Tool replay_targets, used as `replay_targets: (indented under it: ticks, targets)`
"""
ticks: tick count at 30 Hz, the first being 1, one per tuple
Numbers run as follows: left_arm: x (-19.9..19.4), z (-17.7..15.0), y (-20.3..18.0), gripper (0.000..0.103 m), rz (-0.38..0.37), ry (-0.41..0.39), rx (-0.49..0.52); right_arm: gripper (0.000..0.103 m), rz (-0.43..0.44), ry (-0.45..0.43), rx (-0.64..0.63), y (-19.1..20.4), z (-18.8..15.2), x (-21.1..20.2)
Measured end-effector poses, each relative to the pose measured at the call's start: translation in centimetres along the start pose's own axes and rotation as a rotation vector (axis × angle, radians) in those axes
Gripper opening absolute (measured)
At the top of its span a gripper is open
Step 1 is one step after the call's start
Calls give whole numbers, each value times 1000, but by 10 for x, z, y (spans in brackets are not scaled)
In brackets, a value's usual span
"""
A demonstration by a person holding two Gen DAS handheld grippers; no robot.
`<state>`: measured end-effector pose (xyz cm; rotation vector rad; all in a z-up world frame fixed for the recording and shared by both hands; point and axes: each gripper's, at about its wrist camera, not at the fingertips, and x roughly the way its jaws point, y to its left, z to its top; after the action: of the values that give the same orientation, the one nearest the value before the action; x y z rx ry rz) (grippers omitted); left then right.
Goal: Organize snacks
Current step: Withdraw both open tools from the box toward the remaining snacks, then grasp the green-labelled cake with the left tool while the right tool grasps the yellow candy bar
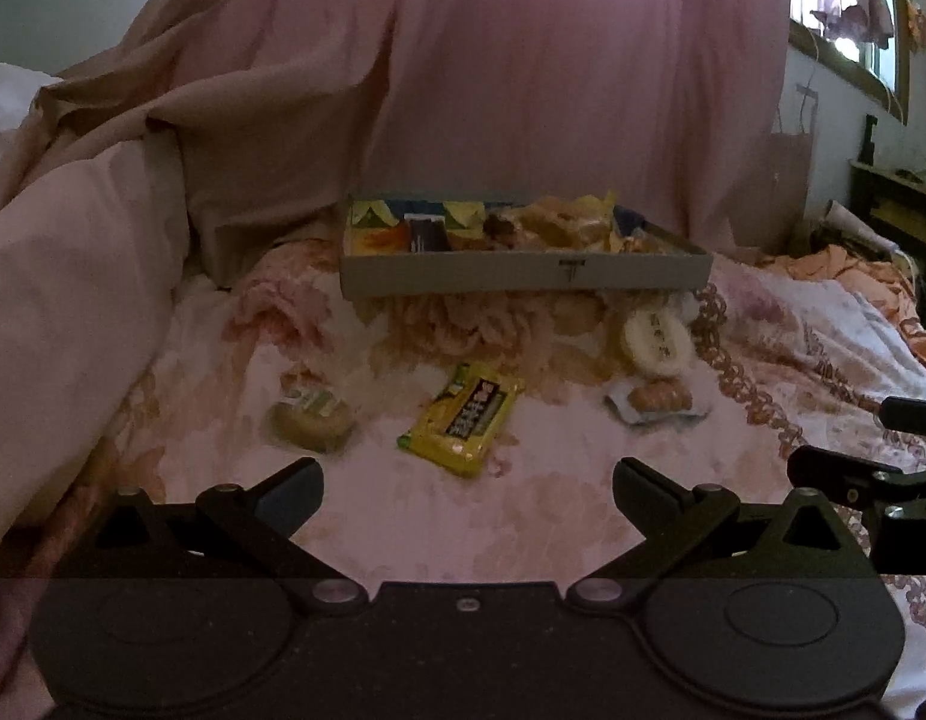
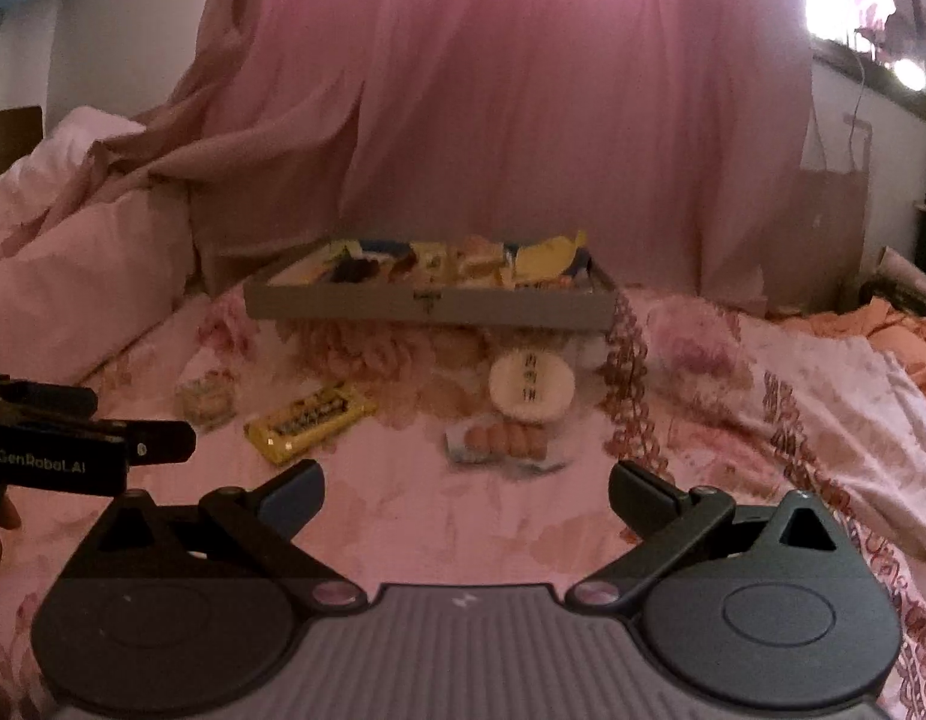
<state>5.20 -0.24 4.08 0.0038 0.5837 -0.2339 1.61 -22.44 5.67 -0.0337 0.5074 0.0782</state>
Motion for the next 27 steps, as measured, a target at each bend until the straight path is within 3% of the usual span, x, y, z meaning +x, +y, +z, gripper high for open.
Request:
replay_targets:
  ticks: [27]
  targets:
    - [34, -10, 23, 102, 30, 128, -50, 103, 10, 152, 28, -2, -18, 37]
